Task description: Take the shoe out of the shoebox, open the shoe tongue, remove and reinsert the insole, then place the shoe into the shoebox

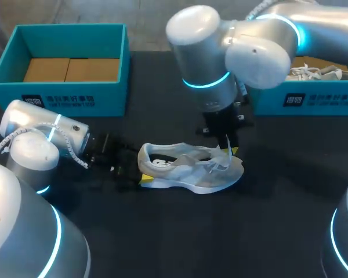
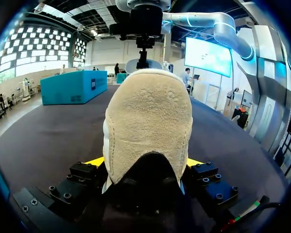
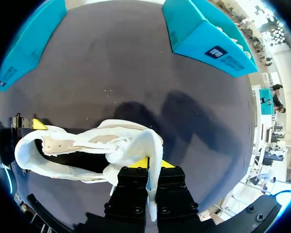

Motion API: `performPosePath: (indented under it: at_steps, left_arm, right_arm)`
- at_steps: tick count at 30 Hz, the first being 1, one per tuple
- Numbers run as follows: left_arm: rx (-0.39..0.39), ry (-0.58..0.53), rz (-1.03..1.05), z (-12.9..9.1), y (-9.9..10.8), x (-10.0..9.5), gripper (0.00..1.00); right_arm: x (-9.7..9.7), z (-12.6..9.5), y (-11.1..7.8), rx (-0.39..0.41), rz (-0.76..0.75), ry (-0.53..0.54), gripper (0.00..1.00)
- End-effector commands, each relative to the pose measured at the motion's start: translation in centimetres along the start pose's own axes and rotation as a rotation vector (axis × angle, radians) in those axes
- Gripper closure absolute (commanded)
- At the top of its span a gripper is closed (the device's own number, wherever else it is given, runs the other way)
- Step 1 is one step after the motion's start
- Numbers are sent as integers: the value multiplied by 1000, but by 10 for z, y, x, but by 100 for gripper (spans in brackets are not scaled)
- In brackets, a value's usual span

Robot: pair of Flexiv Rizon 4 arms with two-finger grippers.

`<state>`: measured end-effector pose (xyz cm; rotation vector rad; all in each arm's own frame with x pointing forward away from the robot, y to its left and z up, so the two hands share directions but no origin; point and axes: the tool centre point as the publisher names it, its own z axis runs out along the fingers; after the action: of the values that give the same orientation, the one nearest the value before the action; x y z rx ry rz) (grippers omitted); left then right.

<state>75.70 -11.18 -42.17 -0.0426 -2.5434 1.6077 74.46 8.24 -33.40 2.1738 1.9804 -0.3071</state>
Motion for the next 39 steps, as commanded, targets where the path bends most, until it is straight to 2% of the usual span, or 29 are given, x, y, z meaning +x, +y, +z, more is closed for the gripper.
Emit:
performPosePath:
  at_steps: [1,5,7,8,9,11,12,13,14,15,29,33,39]
  left_arm:
    - [-3,-1,0,-4,7,0,100]
    - [-3,-1,0,-4,7,0,100]
    - [-3,-1,0,-4,7,0,100]
    - [-3,-1,0,-4,7,0,100]
    - [-3,-1,0,-4,7,0,100]
    - [-3,-1,0,-4,7,0,100]
    - [-3,-1,0,-4,7,0,100]
    - [-3,-1,0,-4,7,0,100]
    - [-3,-1,0,-4,7,0,100]
    - [-3,-1,0,-4,7,0,100]
    - [-3,-1,0,-4,7,0,100]
    - [-3,-1,0,-4,7,0,100]
    - [-3,-1,0,-4,7,0,100]
  right_arm:
    - [-22,8,1,-12,-1,166,100]
    - [-22,9,2,-19,0,202,100]
    - [-21,11,4,-22,0,217,76]
    - [-21,11,4,-22,0,217,76]
    - [-21,12,5,-23,0,224,63]
    - [-21,13,5,-23,1,225,60]
    - [-21,15,6,-21,2,228,30]
    - [-21,16,6,-17,3,225,9]
    - [-21,16,6,-17,3,225,9]
    - [-22,19,6,-11,7,221,0]
    - [-27,33,-4,2,31,238,0]
    - [-31,28,-8,-2,40,244,0]
    - [-39,-6,-9,-105,-60,282,0]
